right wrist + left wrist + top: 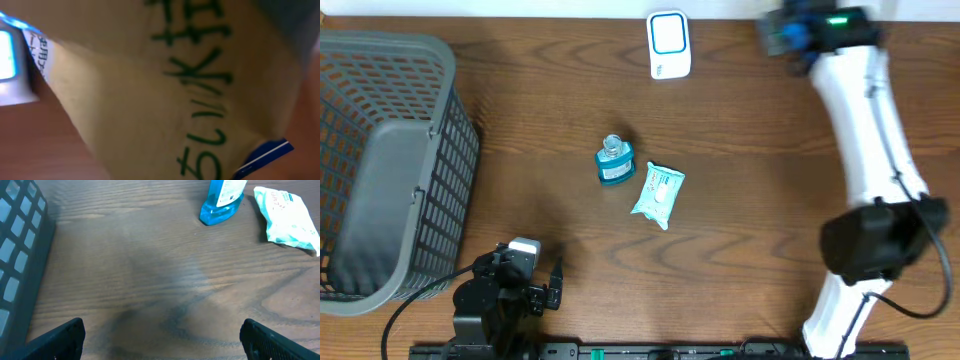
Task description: Scan the item barcode
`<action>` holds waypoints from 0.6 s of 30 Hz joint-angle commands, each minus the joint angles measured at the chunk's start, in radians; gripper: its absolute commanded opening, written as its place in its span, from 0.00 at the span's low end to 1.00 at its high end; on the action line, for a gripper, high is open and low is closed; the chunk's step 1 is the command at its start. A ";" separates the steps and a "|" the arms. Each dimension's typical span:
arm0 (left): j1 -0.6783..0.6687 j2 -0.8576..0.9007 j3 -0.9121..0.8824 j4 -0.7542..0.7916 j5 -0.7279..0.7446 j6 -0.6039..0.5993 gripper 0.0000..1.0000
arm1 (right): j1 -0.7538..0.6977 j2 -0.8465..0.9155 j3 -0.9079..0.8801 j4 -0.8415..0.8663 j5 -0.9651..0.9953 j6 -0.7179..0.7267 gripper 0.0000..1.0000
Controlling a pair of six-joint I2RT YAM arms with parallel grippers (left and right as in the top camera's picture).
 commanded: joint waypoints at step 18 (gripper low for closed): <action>-0.003 -0.006 0.002 0.000 0.012 -0.010 0.99 | -0.635 0.093 -0.243 -0.089 0.196 0.407 0.99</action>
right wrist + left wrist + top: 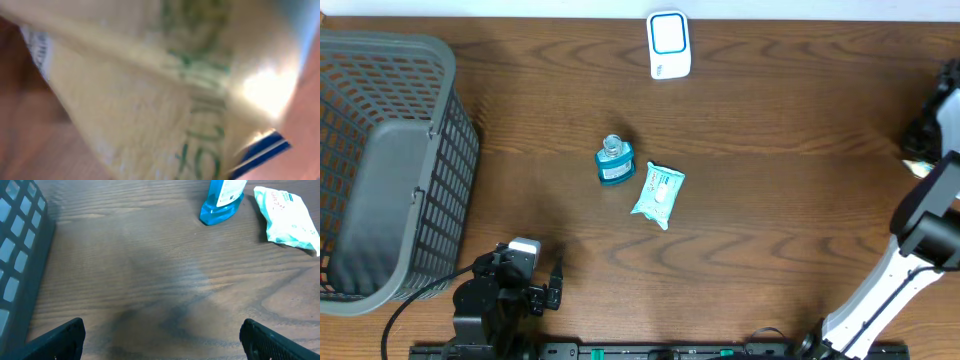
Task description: Scan the item barcode
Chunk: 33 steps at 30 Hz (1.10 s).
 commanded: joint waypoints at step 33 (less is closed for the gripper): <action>-0.003 -0.006 0.002 0.000 0.012 -0.009 0.99 | 1.133 -0.450 0.046 -0.033 -0.518 0.135 0.99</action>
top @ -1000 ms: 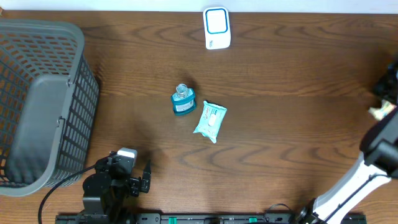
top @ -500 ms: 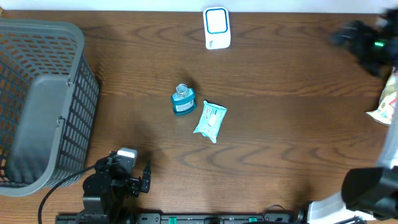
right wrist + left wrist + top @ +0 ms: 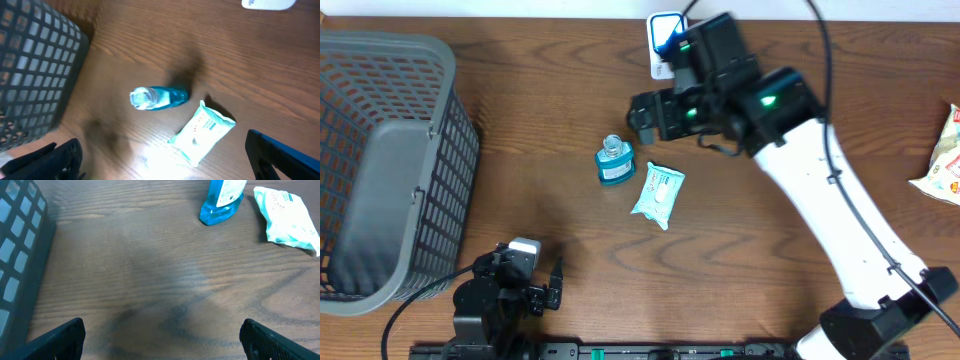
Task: Scan the item barcode
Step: 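Reach the right gripper to the blue Listerine bottle and grasp it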
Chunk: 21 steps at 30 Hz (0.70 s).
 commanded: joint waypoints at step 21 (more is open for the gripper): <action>-0.003 -0.006 0.002 -0.001 0.012 -0.009 0.99 | 0.130 0.467 0.326 -0.143 0.111 -0.003 0.99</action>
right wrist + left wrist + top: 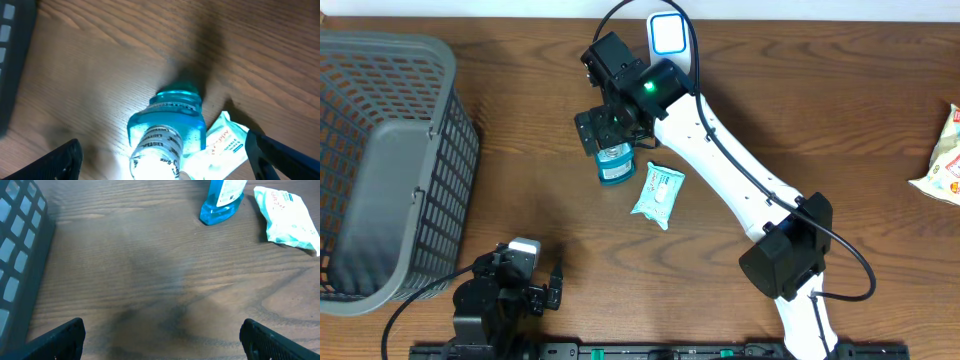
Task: Scan the item barcode
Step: 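Reach the right gripper to the blue Listerine bottle and grasp it, then lift the Listerine bottle and carry it up to the scanner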
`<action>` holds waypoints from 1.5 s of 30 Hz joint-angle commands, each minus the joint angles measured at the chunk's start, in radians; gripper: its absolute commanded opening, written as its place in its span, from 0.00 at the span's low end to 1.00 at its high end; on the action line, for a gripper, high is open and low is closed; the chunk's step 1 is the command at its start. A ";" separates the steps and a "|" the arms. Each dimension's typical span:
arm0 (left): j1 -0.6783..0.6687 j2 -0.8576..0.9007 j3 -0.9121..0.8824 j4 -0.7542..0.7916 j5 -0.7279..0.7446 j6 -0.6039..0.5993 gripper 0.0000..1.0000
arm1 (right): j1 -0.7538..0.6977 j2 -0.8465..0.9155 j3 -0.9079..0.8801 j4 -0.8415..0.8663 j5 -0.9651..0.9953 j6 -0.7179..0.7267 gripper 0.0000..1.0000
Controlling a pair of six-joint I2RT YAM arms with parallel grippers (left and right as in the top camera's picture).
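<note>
A blue mouthwash bottle with a clear cap stands upright mid-table. My right gripper hangs open just above it; in the right wrist view the bottle fills the space between the spread fingertips of the gripper, untouched. A teal wipes packet lies right beside the bottle. The white-and-blue scanner sits at the back edge. My left gripper rests open and empty near the front left, with the bottle and the packet far ahead of it.
A grey mesh basket fills the left side of the table, and its wall runs beside the left gripper. A yellowish snack bag lies at the right edge. The right arm stretches diagonally across the table's middle.
My right gripper, still open, has gone from higher up near the scanner to low and directly over the mouthwash bottle. The bottle, the packet and the left arm have not moved.
First my right gripper held the yellowish snack bag at the back right, near the scanner. Then it was at the table's right edge with the bag. Later the bag lay there and the gripper was open over the middle. Now it hangs over the bottle.
</note>
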 commanded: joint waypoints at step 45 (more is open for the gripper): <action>-0.003 -0.006 0.002 0.000 0.012 -0.009 0.99 | -0.058 0.172 0.511 -0.483 -0.013 -0.150 0.24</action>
